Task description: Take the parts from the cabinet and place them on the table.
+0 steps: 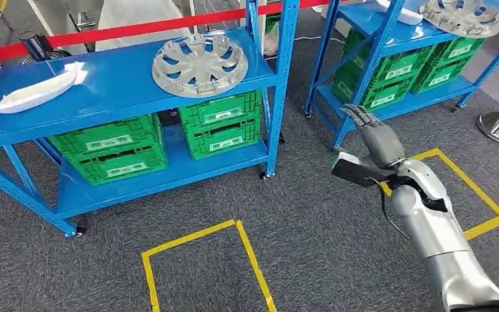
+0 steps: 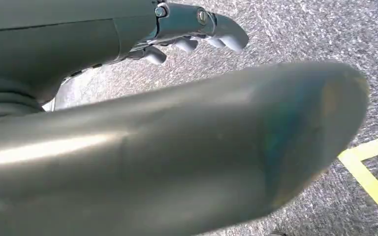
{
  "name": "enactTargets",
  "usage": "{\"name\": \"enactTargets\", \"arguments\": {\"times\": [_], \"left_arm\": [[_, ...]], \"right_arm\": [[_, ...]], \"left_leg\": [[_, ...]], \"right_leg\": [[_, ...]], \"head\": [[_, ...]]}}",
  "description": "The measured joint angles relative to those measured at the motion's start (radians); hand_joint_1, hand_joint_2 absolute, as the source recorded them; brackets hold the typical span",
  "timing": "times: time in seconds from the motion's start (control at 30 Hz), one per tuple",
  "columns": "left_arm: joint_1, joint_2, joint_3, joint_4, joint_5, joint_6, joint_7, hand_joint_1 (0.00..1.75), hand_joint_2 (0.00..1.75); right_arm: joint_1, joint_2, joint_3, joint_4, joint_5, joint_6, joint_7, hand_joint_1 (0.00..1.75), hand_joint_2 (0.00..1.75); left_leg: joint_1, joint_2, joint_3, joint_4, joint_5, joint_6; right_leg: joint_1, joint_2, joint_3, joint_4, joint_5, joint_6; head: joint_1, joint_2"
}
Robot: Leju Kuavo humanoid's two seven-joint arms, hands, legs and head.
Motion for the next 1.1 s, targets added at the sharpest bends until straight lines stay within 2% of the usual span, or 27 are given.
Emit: {"name": "enactTargets", "arguments": {"times": [0.03, 0.1, 0.13, 0.17, 0.2, 0.27, 0.3, 0.33, 0.37, 0.43, 0.47, 0.5, 0.53, 0.57, 0.6, 0.63, 0.67, 0.73, 0.8, 0.83, 0.87, 0.9, 0.97, 1.0, 1.03, 1.07, 1.1], "left_arm": [[0.001, 0.0, 0.001, 0.0, 0.0, 0.0, 0.0, 0.0, 0.0], [0.0, -0.002, 0.001, 0.0, 0.0, 0.0, 0.0, 0.0, 0.0], [0.0, -0.002, 0.001, 0.0, 0.0, -0.003, -0.001, 0.0, 0.0], [-0.004, -0.002, 0.002, 0.0, 0.0, -0.003, -0.001, 0.0, 0.0], [-0.005, -0.002, 0.002, 0.0, 0.0, -0.004, -0.001, 0.0, 0.0], [-0.004, -0.002, 0.002, 0.0, 0.0, -0.004, 0.0, 0.0, 0.0], [-0.005, 0.0, 0.002, 0.0, 0.0, -0.004, 0.0, 0.0, 0.0], [-0.004, 0.0, 0.003, 0.0, 0.0, -0.004, 0.0, 0.0, 0.0], [-0.005, 0.0, 0.003, 0.0, 0.0, -0.004, 0.0, 0.0, 0.0], [-0.006, 0.0, 0.003, 0.0, 0.002, -0.005, -0.001, 0.0, 0.0], [-0.005, 0.0, 0.003, 0.0, 0.003, -0.005, -0.001, 0.0, 0.0], [-0.002, 0.0, 0.003, 0.0, 0.003, -0.005, -0.001, 0.0, 0.0], [0.0, 0.0, 0.003, 0.0, 0.003, -0.005, -0.001, 0.0, 0.0], [0.001, 0.0, 0.004, 0.0, 0.003, -0.005, -0.001, 0.0, 0.0], [0.001, 0.001, 0.004, 0.0, 0.003, -0.005, -0.001, 0.0, 0.0], [0.0, 0.002, 0.004, 0.0, 0.003, -0.005, -0.001, 0.0, 0.0], [-0.002, 0.001, 0.004, 0.0, 0.003, -0.005, -0.001, 0.0, 0.0], [-0.002, 0.001, 0.004, 0.0, 0.003, -0.005, -0.001, 0.0, 0.0], [0.0, 0.001, 0.005, 0.0, 0.003, -0.005, 0.0, 0.0, 0.0], [0.002, 0.001, 0.006, 0.0, 0.003, -0.005, 0.001, 0.0, 0.0], [0.0, 0.001, 0.007, 0.0, 0.003, -0.005, 0.0, 0.0, 0.0], [-0.002, 0.001, 0.008, 0.0, 0.002, -0.005, 0.0, 0.0, 0.0], [-0.005, 0.001, 0.009, 0.0, 0.002, -0.005, -0.001, 0.0, 0.0], [-0.004, 0.001, 0.009, 0.0, 0.002, -0.005, -0.001, 0.0, 0.0], [-0.003, 0.001, 0.01, 0.0, 0.002, -0.005, -0.001, 0.0, 0.0], [-0.002, 0.001, 0.01, 0.0, 0.002, -0.005, -0.001, 0.0, 0.0], [-0.003, 0.001, 0.01, 0.0, 0.001, -0.005, -0.001, 0.0, 0.0]], "right_arm": [[0.0, -0.002, 0.0, 0.0, 0.0, 0.0, 0.0, 0.0, 0.0], [-0.004, -0.007, 0.0, 0.0, 0.0, 0.0, 0.0, 0.0, 0.0], [-0.005, -0.008, 0.0, 0.0, 0.003, 0.0, 0.0, 0.0, 0.0], [-0.008, -0.008, 0.0, 0.0, 0.006, 0.0, -0.001, 0.0, 0.0], [-0.006, -0.01, 0.001, 0.0, 0.009, 0.001, 0.0, 0.0, 0.0], [-0.006, -0.012, 0.002, 0.0, 0.011, 0.001, -0.001, 0.0, 0.0], [-0.009, -0.012, 0.002, 0.0, 0.011, 0.001, 0.0, 0.0, 0.0], [-0.013, -0.013, 0.002, 0.0, 0.011, 0.001, 0.0, 0.0, 0.0], [-0.016, -0.013, 0.002, 0.0, 0.011, 0.001, 0.0, 0.0, 0.0], [-0.016, -0.013, 0.002, 0.002, 0.011, 0.002, 0.0, 0.0, 0.0], [-0.016, -0.013, 0.002, 0.005, 0.011, 0.003, 0.0, 0.0, 0.0], [-0.016, -0.013, 0.002, 0.007, 0.011, 0.004, 0.0, 0.0, 0.0], [-0.016, -0.013, 0.003, 0.008, 0.011, 0.005, 0.0, 0.0, 0.0], [-0.016, -0.013, 0.003, 0.009, 0.011, 0.005, 0.0, 0.0, 0.0], [-0.017, -0.013, 0.003, 0.009, 0.011, 0.005, -0.001, 0.0, 0.0], [-0.017, -0.013, 0.003, 0.009, 0.01, 0.006, -0.001, 0.0, 0.0], [-0.018, -0.013, 0.003, 0.009, 0.008, 0.007, -0.002, 0.0, 0.0], [-0.02, -0.013, 0.003, 0.01, 0.008, 0.01, -0.002, 0.0, 0.0], [-0.02, -0.013, 0.003, 0.01, 0.006, 0.01, -0.002, 0.0, 0.0], [-0.02, -0.013, 0.003, 0.009, 0.003, 0.011, -0.002, 0.0, 0.0], [-0.021, -0.013, 0.003, 0.01, -0.001, 0.012, -0.006, 0.0, 0.0], [-0.021, -0.013, 0.003, 0.01, -0.006, 0.013, -0.009, 0.0, 0.0], [-0.014, -0.013, 0.003, 0.011, -0.013, 0.017, -0.016, 0.0, 0.0], [-0.01, -0.013, 0.003, 0.012, -0.013, 0.018, -0.017, 0.0, 0.0], [-0.006, -0.013, 0.003, 0.014, -0.013, 0.019, -0.017, 0.0, 0.0], [-0.005, -0.013, 0.003, 0.014, -0.014, 0.02, -0.017, 0.0, 0.0], [-0.007, -0.013, 0.003, 0.014, -0.014, 0.02, -0.017, 0.0, 0.0]], "left_leg": [[0.001, -0.001, 0.006, 0.003, -0.006, -0.002], [0.002, -0.007, 0.018, 0.013, -0.022, -0.01], [0.002, -0.009, 0.018, 0.016, -0.028, -0.015], [-0.003, -0.014, 0.004, 0.024, -0.032, -0.023], [-0.003, -0.017, 0.003, 0.019, -0.03, -0.029], [-0.001, -0.023, 0.006, 0.013, -0.029, -0.036], [-0.003, -0.026, 0.009, 0.016, -0.036, -0.043], [-0.002, -0.016, 0.005, 0.036, -0.047, -0.049], [-0.002, -0.007, -0.022, 0.088, -0.074, -0.054], [0.001, -0.002, -0.115, 0.253, -0.141, -0.059], [0.001, -0.002, -0.152, 0.312, -0.153, -0.06], [0.001, -0.001, -0.171, 0.329, -0.142, -0.06], [0.001, 0.001, -0.165, 0.304, -0.111, -0.059], [0.001, 0.006, -0.136, 0.23, -0.058, -0.056], [0.001, 0.014, -0.105, 0.159, -0.017, -0.053], [0.001, 0.036, -0.056, 0.055, 0.03, -0.047], [-0.009, 0.051, -0.046, 0.029, 0.012, -0.044], [-0.007, 0.036, -0.048, 0.03, 0.016, -0.032], [-0.007, 0.024, -0.047, 0.024, 0.02, -0.017], [0.0, 0.02, -0.039, 0.016, 0.025, -0.01], [0.0, 0.016, -0.037, 0.016, 0.024, -0.005], [0.0, 0.014, -0.038, 0.016, 0.023, 0.0], [-0.003, 0.004, -0.037, 0.016, 0.02, 0.005], [-0.005, 0.0, -0.036, 0.016, 0.019, 0.006], [-0.007, -0.005, -0.033, 0.017, 0.018, 0.007], [-0.008, -0.009, -0.03, 0.017, 0.016, 0.007], [-0.009, -0.013, -0.025, 0.017, 0.013, 0.006]], "right_leg": [[-0.002, 0.0, 0.013, -0.05, 0.046, 0.001], [-0.006, 0.001, 0.087, -0.23, 0.157, 0.002], [-0.006, 0.01, 0.1, -0.255, 0.138, -0.002], [-0.002, 0.016, 0.114, -0.281, 0.13, -0.008], [-0.003, 0.015, 0.112, -0.274, 0.13, -0.016], [0.0, 0.008, 0.113, -0.275, 0.126, -0.026], [-0.006, 0.001, 0.119, -0.281, 0.126, -0.034], [-0.007, -0.005, 0.124, -0.282, 0.124, -0.04], [-0.007, -0.012, 0.127, -0.282, 0.12, -0.045], [-0.005, -0.028, 0.13, -0.282, 0.115, -0.052], [-0.005, -0.035, 0.132, -0.282, 0.114, -0.052], [-0.005, -0.042, 0.135, -0.282, 0.111, -0.052], [-0.005, -0.048, 0.139, -0.282, 0.108, -0.051], [-0.005, -0.054, 0.145, -0.282, 0.105, -0.048], [-0.006, -0.059, 0.151, -0.282, 0.102, -0.045], [-0.005, -0.064, 0.159, -0.282, 0.096, -0.038], [0.003, -0.069, 0.16, -0.28, 0.091, -0.03], [0.004, -0.077, 0.161, -0.284, 0.093, -0.022], [0.002, -0.088, 0.17, -0.293, 0.094, -0.008], [-0.003, -0.069, 0.168, -0.288, 0.085, -0.001], [-0.003, -0.037, 0.154, -0.255, 0.063, 0.001], [-0.004, -0.02, 0.121, -0.19, 0.031, 0.002], [-0.001, -0.01, 0.03, -0.024, -0.03, 0.004], [0.0, -0.01, 0.004, 0.015, -0.031, 0.003], [0.001, -0.01, 0.0, 0.003, -0.003, -0.001], [0.002, -0.01, 0.021, -0.052, 0.038, -0.005], [0.002, -0.009, 0.057, -0.136, 0.088, -0.01]], "head": [[0.0, 0.0], [0.0, 0.0], [-0.001, 0.0], [0.002, 0.0], [0.001, 0.0], [0.0, 0.0], [0.001, 0.0], [-0.001, 0.0], [-0.006, 0.0], [-0.005, 0.0], [-0.006, 0.0], [-0.005, 0.0], [-0.006, 0.0], [-0.005, 0.0], [-0.006, 0.0], [-0.006, 0.0], [-0.007, 0.0], [-0.006, 0.0], [-0.007, 0.0], [-0.005, 0.0], [-0.005, 0.0], [-0.001, 0.0], [0.001, 0.0], [0.001, 0.0], [0.001, 0.0], [0.002, 0.0], [0.001, 0.0]]}}
